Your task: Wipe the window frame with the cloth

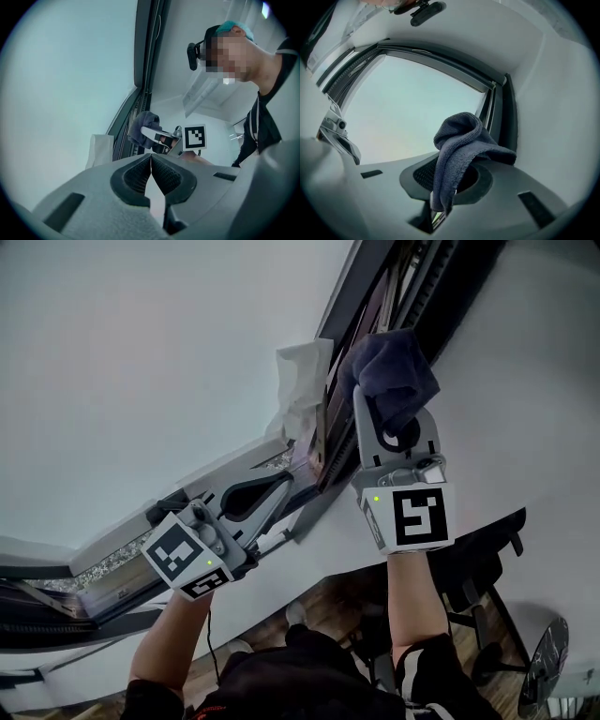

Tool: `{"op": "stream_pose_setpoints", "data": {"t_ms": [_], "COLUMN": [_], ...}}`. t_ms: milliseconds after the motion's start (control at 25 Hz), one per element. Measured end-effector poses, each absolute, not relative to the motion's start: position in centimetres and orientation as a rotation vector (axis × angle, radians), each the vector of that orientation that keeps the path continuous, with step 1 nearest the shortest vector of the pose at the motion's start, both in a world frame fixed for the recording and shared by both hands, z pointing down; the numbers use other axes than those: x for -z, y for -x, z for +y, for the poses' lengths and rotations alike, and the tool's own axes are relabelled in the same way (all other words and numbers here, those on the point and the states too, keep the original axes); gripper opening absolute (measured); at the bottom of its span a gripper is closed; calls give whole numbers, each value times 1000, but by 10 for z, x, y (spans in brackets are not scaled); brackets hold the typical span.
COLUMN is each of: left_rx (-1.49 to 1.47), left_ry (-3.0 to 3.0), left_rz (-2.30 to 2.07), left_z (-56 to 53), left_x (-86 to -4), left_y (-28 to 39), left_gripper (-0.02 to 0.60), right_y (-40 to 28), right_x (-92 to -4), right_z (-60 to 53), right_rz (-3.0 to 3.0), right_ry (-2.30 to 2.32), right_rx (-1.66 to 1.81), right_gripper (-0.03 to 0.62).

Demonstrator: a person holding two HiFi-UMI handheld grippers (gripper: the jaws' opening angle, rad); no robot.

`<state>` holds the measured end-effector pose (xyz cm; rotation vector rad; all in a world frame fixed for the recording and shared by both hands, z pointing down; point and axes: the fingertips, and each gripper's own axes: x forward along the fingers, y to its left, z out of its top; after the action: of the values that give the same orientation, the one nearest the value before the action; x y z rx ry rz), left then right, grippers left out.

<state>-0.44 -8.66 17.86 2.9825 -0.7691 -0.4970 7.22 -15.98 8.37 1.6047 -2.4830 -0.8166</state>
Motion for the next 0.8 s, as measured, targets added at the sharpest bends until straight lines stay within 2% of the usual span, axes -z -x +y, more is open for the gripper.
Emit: {"op": "stream_pose_setpoints", "data": {"t_ms": [280, 800], "left_rx": [515, 480], "left_ry": [-2993, -2967], "left_rz": [-787, -771], "left_z": [-88, -94], "left_x": [-172, -187], "left_y": [12, 5], "left_gripper": [21, 21], "right_y": [-74, -78], "right_x": [-67, -95], "right_z": [-171, -188], "right_rz": [-2486, -2479], "right_ry": [-1662, -1646], "right_rx": [801, 699], "right_gripper": [52, 52]}}
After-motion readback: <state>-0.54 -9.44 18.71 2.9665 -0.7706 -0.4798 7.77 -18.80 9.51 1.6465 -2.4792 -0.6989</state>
